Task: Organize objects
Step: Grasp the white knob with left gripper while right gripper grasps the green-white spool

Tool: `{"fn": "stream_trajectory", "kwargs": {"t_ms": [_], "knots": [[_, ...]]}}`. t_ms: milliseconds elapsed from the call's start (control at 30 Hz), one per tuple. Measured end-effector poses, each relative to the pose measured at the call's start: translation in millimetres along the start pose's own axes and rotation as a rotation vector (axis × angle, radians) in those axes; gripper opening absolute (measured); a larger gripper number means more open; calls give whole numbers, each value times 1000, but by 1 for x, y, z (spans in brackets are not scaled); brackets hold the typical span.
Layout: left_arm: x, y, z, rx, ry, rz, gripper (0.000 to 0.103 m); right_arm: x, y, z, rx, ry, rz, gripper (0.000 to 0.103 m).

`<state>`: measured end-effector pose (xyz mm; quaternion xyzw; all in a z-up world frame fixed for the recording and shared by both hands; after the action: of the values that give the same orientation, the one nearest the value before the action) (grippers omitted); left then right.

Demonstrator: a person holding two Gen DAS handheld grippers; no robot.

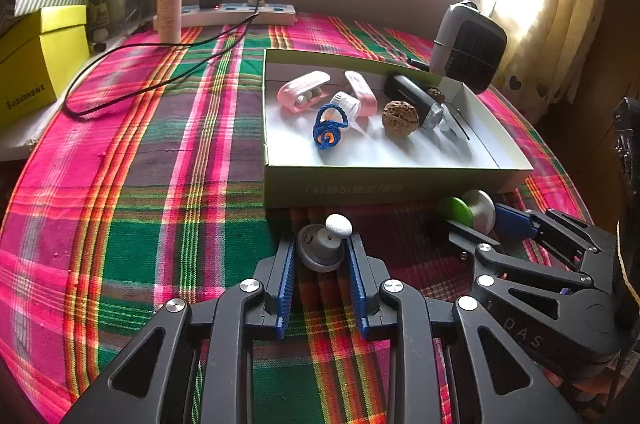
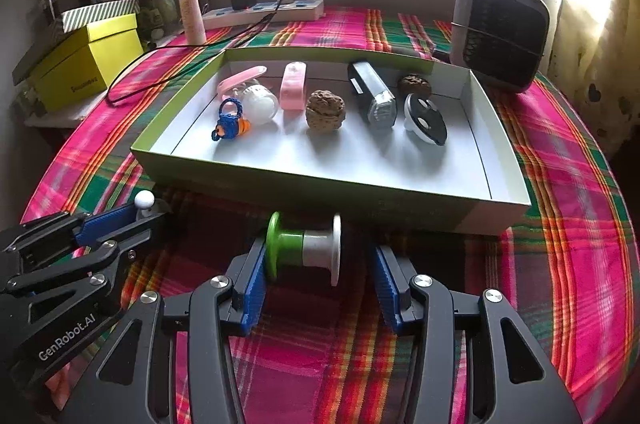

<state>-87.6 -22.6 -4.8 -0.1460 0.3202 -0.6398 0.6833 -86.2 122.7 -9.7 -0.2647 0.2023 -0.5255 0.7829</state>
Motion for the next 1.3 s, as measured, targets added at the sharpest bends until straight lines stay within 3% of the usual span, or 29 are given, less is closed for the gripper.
{"fn": "stream_trajectory", "kwargs": {"t_ms": [233,667,1300], "knots": [[-1,0,-1,0,-3,-2,23,-1,1,2,-5,-15,-13,48],[-2,0,-1,0,-5,-5,23,5,3,4,-15,-40,12,33],[-3,-2,-1,8,-35,-17,23,-1,4,6,-27,-72,-5,33]]}}
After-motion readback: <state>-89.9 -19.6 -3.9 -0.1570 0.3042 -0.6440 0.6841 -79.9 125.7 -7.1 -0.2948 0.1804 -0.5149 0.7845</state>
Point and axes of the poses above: each gripper's, at about its wrist camera, not at the fingertips, and z roughly against the way its jaws point, x to its left, y to its underside, the point moved 1 cm from there along -z, roughly the way its jaws point, and after that the axes turned 6 degrees about z, right-handed, at the moved point
